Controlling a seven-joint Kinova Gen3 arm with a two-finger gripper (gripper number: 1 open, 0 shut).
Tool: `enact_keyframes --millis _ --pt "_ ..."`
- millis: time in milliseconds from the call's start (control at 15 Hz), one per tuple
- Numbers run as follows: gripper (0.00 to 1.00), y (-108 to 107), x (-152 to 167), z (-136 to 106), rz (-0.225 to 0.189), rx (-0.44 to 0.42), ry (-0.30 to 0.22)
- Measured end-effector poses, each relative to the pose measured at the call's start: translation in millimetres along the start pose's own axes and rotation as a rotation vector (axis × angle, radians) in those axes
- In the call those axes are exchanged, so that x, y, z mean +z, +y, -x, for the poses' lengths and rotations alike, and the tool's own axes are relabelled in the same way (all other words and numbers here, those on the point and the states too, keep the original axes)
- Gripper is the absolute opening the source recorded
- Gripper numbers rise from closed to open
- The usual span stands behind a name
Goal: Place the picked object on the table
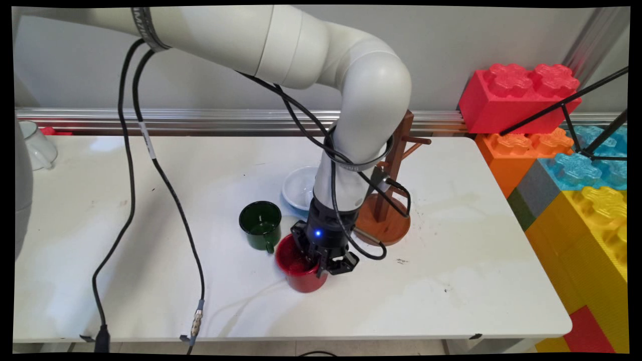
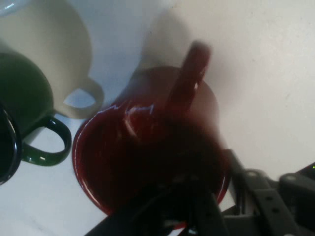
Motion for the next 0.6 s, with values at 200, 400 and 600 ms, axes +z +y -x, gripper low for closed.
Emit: enact_keyframes --millis 200,400,600 --pt "1.0 -0.6 2.4 -3.7 -0.003 -0.003 -0.003" --pt "1.0 -1.4 4.6 -7.4 -0.004 -0.003 -0.001" --pt "1.0 -1.9 5.8 -10.2 -0.001 -0.004 0.007"
